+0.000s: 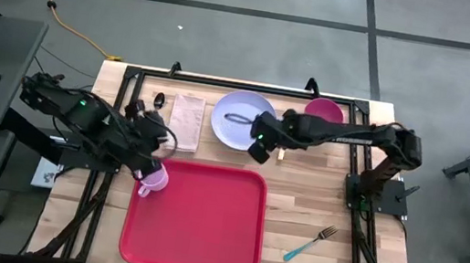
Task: Set up tray
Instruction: Put the blue plate on the bottom of the pink mug on the orange serving tray
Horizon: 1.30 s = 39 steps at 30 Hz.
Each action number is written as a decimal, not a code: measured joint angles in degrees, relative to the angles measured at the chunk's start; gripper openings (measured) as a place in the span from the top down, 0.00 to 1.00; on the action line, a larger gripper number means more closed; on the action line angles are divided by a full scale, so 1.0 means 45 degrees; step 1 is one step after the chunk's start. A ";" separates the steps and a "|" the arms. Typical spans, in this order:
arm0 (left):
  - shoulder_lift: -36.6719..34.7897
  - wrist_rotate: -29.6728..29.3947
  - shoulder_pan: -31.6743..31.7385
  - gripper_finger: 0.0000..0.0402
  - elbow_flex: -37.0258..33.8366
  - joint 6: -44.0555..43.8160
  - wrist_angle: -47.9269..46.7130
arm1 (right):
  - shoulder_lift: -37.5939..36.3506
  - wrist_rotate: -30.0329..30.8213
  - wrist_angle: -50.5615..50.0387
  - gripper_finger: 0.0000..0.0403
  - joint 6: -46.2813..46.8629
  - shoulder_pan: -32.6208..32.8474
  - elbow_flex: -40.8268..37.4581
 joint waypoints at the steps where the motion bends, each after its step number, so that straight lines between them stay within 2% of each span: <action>1: -0.0226 -0.0205 -0.0004 0.79 0.0000 -0.0093 0.0077 | -0.0265 0.0019 0.0382 0.75 -0.0173 -0.0217 -0.0343; 4: -0.0821 -0.0517 -0.0004 0.79 -0.0003 -0.0108 0.0298 | -0.0876 -0.0185 0.1080 0.75 -0.0716 -0.0914 -0.1160; 10: -0.1985 -0.0823 -0.0004 0.79 -0.0958 -0.0102 0.1336 | -0.1452 -0.1543 0.1814 0.75 -0.1767 -0.2437 -0.1887; 15: -0.2976 -0.0834 -0.0004 0.79 -0.2243 -0.0183 0.2790 | -0.1443 -0.2352 0.2114 0.75 -0.2611 -0.3430 -0.1899; 21: -0.4261 -0.0901 -0.0004 0.79 -0.4220 -0.0128 0.5108 | -0.1423 -0.2607 0.2517 0.75 -0.3357 -0.4186 -0.1899; 27: -0.5414 -0.0844 -0.0004 0.79 -0.6055 -0.0056 0.6861 | -0.1423 -0.3499 0.3070 0.75 -0.3373 -0.4827 -0.1899; 32: -0.6344 -0.0146 -0.0009 0.79 -0.7331 0.1149 0.8686 | -0.1418 -0.5030 0.3653 0.75 -0.3350 -0.5406 -0.1899; 39: -0.7697 0.0670 -0.0009 0.79 -0.9121 0.2029 1.0399 | -0.1414 -0.5034 0.4072 0.75 -0.3981 -0.5870 -0.1899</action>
